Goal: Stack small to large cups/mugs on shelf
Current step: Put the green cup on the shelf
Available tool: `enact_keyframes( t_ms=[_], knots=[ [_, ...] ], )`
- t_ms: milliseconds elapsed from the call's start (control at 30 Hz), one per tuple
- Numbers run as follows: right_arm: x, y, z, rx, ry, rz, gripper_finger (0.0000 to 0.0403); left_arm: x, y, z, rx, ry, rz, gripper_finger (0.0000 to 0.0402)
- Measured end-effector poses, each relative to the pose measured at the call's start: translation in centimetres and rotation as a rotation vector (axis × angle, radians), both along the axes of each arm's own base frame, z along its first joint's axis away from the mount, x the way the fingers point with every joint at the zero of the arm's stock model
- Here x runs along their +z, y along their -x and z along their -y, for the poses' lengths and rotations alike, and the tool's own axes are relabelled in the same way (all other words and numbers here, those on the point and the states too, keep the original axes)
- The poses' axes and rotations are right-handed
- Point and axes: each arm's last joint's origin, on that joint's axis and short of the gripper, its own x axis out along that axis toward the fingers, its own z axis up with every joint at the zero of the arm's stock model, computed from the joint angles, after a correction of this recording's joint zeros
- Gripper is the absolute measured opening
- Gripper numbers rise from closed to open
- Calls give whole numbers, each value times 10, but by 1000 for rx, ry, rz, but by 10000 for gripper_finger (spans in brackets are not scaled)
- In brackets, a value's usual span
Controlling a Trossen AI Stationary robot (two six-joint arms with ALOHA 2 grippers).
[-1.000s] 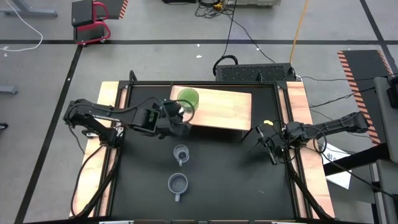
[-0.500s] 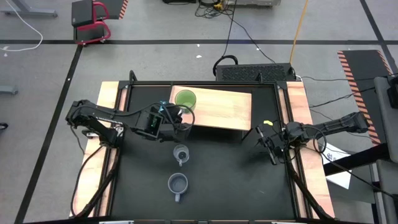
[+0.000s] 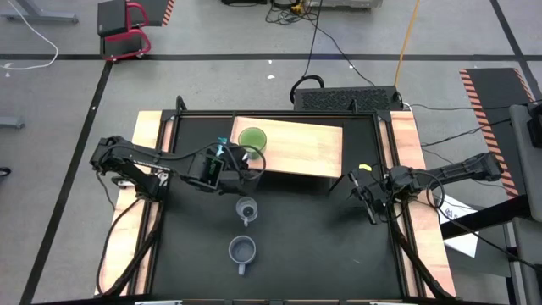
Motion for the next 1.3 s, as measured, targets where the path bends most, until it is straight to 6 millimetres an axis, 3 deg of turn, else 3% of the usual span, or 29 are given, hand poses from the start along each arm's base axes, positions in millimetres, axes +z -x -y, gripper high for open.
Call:
enact_keyframes(
  t_ms=[800, 1300],
  knots=[
    [0, 0, 0, 0, -1, -1, 0, 1, 1, 4, 0, -54, 3, 52],
    [0, 0, 0, 0, -5, -3, 0, 0, 1, 6, -4, 10, 17, 52]
  ],
)
